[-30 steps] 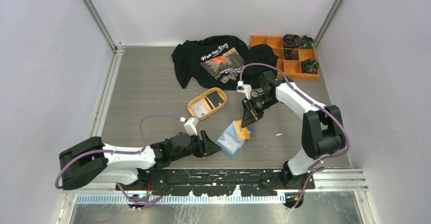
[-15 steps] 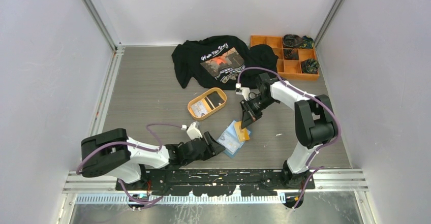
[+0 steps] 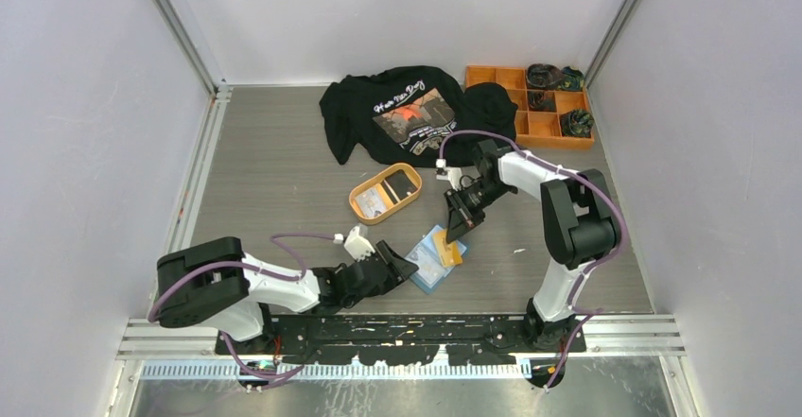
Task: Put the credit cards into the card holder
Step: Insert the credit card into the card holder.
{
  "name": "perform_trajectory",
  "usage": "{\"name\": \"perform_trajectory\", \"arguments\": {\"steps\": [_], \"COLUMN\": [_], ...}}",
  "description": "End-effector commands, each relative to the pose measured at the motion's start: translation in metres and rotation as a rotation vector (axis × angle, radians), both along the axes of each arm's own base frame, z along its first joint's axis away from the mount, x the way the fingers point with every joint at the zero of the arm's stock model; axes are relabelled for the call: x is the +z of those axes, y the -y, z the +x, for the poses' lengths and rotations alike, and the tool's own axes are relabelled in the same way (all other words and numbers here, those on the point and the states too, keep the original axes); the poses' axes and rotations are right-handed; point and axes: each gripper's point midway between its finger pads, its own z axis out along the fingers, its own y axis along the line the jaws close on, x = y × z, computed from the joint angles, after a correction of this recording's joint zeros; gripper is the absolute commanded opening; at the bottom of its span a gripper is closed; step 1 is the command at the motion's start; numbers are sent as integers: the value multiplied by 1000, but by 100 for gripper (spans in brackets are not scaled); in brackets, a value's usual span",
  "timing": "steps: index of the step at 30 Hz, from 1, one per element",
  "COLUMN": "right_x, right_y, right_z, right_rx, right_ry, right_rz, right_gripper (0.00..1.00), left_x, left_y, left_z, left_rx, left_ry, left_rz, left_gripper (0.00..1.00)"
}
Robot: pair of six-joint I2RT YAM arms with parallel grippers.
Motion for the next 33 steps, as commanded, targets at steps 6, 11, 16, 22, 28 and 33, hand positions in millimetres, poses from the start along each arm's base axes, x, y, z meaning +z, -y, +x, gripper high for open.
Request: {"name": "perform_trajectory", "arguments": {"steps": [6,11,16,22,28,33], "right_x": [23,21,39,37,22,18], "right_y": [-30,-48,-40,-15,-8,-13], "right_z": [-11,-6,7,19,19,10], "right_rx": [-25,-105,-146,-145,-132,-104], "right_ry": [-75,-20,92,169,150,77], "right_rz": [107,91,107,46,-11,18], "right_gripper": [3,2,2,2,2,2], "left_x": [18,27,47,44,26,10], "left_y": [-15,-26,-27,-24,-6,8], "left_z": [23,30,26,10,10,10], "left_rx": [81,69,-54,-118,-96,-91], "left_ry": [53,89,185,151,54,-6], "left_rz": [10,25,47,-24,-60,-76], "left_gripper": [50,50,52,53,54,53]}}
